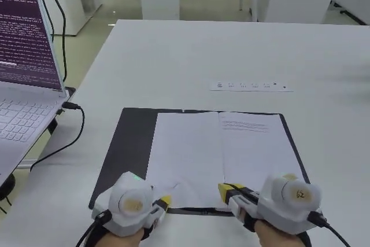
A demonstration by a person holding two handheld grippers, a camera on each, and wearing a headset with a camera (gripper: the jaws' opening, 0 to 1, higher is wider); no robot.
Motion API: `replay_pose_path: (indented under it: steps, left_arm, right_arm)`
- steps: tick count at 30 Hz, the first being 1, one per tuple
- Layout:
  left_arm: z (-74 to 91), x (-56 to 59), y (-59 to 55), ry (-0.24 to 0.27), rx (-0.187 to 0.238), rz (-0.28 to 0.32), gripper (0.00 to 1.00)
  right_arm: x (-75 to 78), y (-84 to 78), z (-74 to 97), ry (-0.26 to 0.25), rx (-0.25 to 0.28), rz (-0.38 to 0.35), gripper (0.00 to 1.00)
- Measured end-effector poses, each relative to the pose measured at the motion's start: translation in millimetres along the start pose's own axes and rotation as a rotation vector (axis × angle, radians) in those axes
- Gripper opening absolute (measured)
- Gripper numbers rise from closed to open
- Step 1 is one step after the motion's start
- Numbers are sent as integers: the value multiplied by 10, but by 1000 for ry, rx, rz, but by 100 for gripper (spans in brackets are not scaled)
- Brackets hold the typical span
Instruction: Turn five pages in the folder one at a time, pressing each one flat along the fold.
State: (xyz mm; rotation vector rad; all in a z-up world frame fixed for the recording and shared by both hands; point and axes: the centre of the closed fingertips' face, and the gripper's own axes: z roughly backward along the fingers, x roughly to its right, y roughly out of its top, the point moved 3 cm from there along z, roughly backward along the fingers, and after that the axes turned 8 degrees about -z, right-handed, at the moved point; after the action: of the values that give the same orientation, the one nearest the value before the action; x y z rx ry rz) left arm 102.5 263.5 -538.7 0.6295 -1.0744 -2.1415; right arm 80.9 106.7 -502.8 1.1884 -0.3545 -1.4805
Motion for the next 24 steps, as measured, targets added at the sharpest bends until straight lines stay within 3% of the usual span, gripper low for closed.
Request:
replay_pose_path:
  steps: [13,24]
  left_arm:
    - [-11,-13,-18,7,24,19,26]
    - [-3,-10,-15,14,35,26,26]
  right_arm:
    - [166,347,-335,12,19,3,0]
    - [400,515,-689,0,18,-6,0]
